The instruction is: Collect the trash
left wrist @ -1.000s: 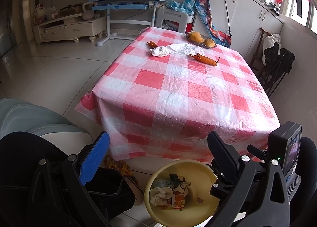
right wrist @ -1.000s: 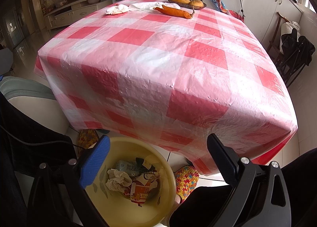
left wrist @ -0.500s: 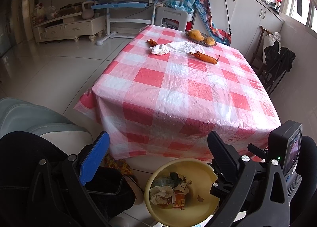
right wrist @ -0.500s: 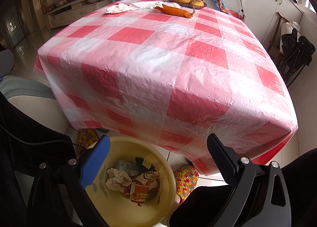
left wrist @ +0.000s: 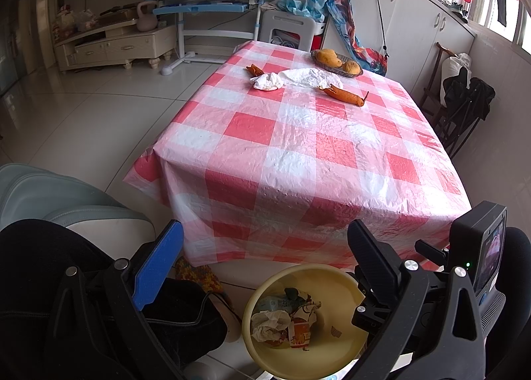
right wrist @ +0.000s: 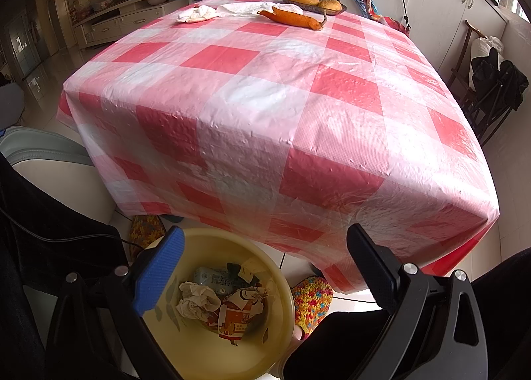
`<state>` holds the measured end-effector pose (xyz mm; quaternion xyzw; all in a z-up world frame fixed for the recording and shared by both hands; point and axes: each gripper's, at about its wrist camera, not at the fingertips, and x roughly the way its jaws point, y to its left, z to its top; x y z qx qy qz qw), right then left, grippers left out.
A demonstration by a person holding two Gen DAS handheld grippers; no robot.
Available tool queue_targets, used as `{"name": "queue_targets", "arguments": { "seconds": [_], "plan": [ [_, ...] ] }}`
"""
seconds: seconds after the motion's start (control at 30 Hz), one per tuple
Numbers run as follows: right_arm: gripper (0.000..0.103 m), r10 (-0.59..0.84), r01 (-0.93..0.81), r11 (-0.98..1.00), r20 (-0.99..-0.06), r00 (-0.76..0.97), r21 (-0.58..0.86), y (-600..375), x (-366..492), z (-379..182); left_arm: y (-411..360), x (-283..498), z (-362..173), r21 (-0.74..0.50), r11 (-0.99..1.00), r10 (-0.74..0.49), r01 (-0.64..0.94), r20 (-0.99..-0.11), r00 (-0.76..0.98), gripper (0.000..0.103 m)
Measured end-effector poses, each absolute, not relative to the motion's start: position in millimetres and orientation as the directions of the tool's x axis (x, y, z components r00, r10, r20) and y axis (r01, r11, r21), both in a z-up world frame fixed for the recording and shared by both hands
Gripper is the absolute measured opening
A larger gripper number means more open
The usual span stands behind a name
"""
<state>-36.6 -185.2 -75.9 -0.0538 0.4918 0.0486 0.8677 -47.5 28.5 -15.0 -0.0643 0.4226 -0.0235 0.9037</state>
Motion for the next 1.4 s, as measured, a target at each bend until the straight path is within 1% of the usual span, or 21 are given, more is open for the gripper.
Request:
{"name": "queue_targets", "arguments": {
  "seconds": [0.6,0.73,0.8,0.87,0.97,1.1,1.23,1.4],
  "plan": [
    [0.094,0.040,-0.138,0.990,-0.855,0.517,-0.037,-186.5,-38.5,-75.1,28.9,-46.7,-14.5,-0.137,0.990,-0.097,-0.013,-0.761,0.641,0.096],
    [0.094,0.082,-0.117,0.993,-0.836,0.542,0.021,-193.0,-39.3,-57.9,41.3,-45.6,-14.6,-0.162,0.986,-0.097,-0.041,-0.756,0.647,0.096],
    [0.094,0.104,-0.106,0.993,-0.819,0.564,0.053,-196.5,-37.5,-45.3,55.8,-46.2,-13.2,-0.213,0.974,-0.114,-0.074,-0.749,0.653,0.096],
    [0.094,0.123,-0.113,0.991,-0.797,0.591,0.069,-198.8,-34.7,-31.1,63.2,-46.5,-8.2,-0.251,0.965,-0.141,-0.071,-0.731,0.668,0.096],
    [0.095,0.152,-0.127,0.988,-0.764,0.627,0.093,-203.6,-23.6,-12.2,67.0,-45.9,-0.8,-0.246,0.966,-0.126,-0.079,-0.717,0.686,0.096],
    [0.095,0.171,-0.145,0.984,-0.742,0.648,0.101,-210.9,7.9,2.9,75.4,-31.1,10.6,-0.282,0.957,-0.159,-0.067,-0.705,0.692,0.096],
    [0.095,0.176,-0.176,0.981,-0.738,0.652,0.079,-217.4,45.2,9.9,75.2,-2.3,22.6,-0.270,0.963,-0.176,-0.027,-0.698,0.694,0.095],
    [0.095,0.184,-0.238,0.971,-0.737,0.650,0.033,-220.4,90.9,13.4,64.3,57.0,34.5,-0.161,0.987,-0.132,0.023,-0.712,0.689,0.093]
  ]
}}
